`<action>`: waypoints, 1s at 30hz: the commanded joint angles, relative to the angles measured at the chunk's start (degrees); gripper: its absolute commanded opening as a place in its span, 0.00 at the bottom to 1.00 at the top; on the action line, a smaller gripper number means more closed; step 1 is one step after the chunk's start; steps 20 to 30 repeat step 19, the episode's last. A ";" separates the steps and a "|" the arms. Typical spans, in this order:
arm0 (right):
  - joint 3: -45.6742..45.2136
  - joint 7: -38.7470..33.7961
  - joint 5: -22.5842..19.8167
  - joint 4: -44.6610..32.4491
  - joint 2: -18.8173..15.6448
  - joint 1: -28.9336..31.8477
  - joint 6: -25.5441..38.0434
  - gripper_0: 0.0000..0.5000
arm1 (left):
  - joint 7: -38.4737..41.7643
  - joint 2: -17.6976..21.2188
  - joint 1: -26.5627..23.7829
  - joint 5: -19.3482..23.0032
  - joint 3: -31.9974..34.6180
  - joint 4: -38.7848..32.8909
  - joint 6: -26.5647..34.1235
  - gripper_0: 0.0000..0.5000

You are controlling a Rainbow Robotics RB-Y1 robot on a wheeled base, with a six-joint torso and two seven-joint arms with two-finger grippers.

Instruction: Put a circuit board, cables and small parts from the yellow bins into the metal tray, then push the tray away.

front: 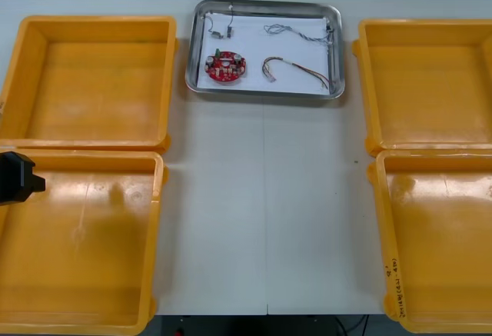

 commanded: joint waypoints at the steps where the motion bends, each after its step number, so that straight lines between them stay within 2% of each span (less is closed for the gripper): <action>1: -2.21 -0.86 -0.48 -1.58 -2.74 0.37 0.48 1.00 | -7.19 2.30 1.04 0.35 1.71 -1.75 0.32 1.00; 30: -2.21 -0.86 -0.48 -1.58 -2.74 0.37 0.48 1.00 | -7.19 2.30 1.04 0.35 1.71 -1.75 0.32 1.00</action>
